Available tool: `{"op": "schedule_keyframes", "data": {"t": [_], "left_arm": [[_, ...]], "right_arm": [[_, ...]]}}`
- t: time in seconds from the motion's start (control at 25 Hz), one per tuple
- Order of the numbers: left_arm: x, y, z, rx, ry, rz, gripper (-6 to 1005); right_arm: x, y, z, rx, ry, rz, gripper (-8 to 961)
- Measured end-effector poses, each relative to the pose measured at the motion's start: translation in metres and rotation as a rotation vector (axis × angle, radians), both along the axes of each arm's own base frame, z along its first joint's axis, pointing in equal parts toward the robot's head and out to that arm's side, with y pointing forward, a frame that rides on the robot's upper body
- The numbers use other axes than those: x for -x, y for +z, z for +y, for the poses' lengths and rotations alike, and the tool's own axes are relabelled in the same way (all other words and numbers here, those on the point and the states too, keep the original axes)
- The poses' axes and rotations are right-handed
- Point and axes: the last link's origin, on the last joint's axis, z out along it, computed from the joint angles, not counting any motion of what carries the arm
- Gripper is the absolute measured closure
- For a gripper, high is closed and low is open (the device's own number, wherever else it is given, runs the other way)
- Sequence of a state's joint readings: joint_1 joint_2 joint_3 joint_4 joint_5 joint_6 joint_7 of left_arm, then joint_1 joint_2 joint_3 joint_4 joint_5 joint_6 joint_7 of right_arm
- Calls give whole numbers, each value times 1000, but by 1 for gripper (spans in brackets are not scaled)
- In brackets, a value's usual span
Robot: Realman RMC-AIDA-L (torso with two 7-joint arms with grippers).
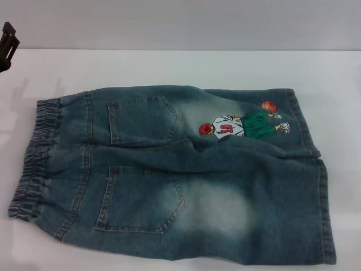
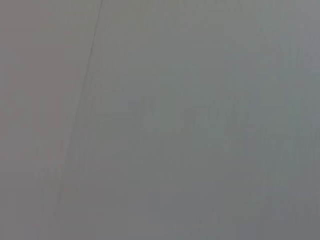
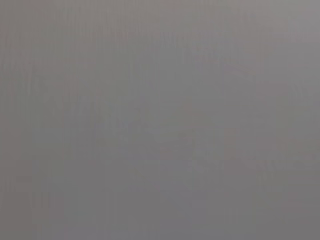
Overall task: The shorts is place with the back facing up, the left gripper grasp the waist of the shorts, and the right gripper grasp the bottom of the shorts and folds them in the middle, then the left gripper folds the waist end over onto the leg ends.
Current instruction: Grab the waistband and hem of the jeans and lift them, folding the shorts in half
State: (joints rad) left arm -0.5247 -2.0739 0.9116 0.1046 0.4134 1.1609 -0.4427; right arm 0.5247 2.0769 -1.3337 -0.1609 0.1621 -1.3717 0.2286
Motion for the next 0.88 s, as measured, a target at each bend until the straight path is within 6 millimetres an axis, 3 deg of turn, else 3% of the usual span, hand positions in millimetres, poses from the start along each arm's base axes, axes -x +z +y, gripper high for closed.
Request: {"op": "schedule_keyframes", "data": {"t": [0.88], "left_arm": [[-4,1,6,-10,2,-15,170]], "right_arm": [[-4,-3,6,27,-42,10,211]]}}
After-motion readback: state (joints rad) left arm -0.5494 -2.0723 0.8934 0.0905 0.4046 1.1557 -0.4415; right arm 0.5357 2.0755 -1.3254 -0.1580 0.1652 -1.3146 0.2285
